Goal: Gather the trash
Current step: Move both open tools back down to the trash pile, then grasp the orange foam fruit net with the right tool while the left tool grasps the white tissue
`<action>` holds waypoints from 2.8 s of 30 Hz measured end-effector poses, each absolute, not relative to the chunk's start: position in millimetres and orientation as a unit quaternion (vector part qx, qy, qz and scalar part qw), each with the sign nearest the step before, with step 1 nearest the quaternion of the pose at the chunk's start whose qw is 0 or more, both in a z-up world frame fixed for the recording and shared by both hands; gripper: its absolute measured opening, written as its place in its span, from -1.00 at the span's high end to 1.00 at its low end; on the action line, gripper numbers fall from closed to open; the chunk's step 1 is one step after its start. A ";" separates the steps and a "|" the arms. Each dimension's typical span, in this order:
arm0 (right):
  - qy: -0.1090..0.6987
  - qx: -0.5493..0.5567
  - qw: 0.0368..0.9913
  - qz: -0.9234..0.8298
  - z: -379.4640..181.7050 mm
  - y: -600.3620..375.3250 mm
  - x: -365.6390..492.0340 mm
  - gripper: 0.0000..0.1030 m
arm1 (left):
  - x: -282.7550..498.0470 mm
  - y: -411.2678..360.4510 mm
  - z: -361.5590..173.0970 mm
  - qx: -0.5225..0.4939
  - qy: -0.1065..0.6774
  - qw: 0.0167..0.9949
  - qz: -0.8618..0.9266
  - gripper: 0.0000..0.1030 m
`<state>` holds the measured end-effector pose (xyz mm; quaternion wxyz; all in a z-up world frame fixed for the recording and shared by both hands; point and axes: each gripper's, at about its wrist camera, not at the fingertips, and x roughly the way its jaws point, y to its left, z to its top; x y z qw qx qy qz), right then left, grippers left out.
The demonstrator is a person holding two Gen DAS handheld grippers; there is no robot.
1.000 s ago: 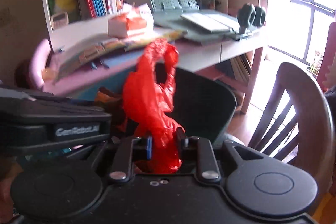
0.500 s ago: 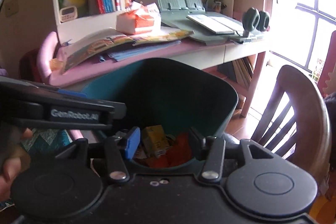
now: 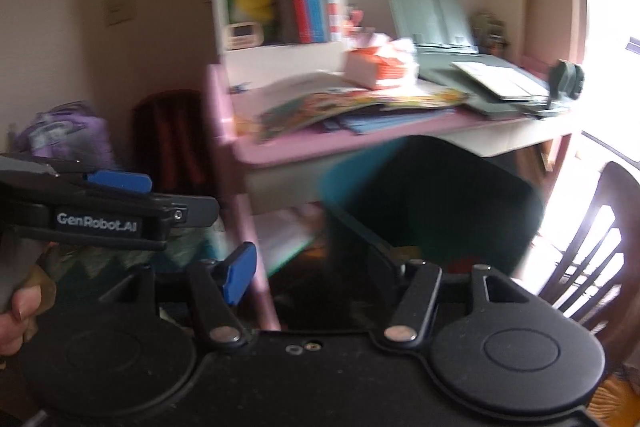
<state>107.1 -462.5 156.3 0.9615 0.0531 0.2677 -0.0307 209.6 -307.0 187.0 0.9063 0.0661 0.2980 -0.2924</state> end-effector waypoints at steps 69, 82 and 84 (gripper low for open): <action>0.680 -0.068 0.715 0.145 -546.4 32.0 357.1 -0.43 | 239.4 160.6 -528.8 0.160 0.617 0.749 -0.181 -0.86; 0.685 -0.131 0.704 0.134 -553.5 57.0 354.9 -0.40 | 245.3 161.2 -533.7 0.140 0.627 0.745 -0.177 0.10; 0.684 -0.140 0.702 0.141 -553.2 58.2 354.6 -0.38 | 246.3 157.6 -531.2 0.138 0.628 0.745 -0.177 0.44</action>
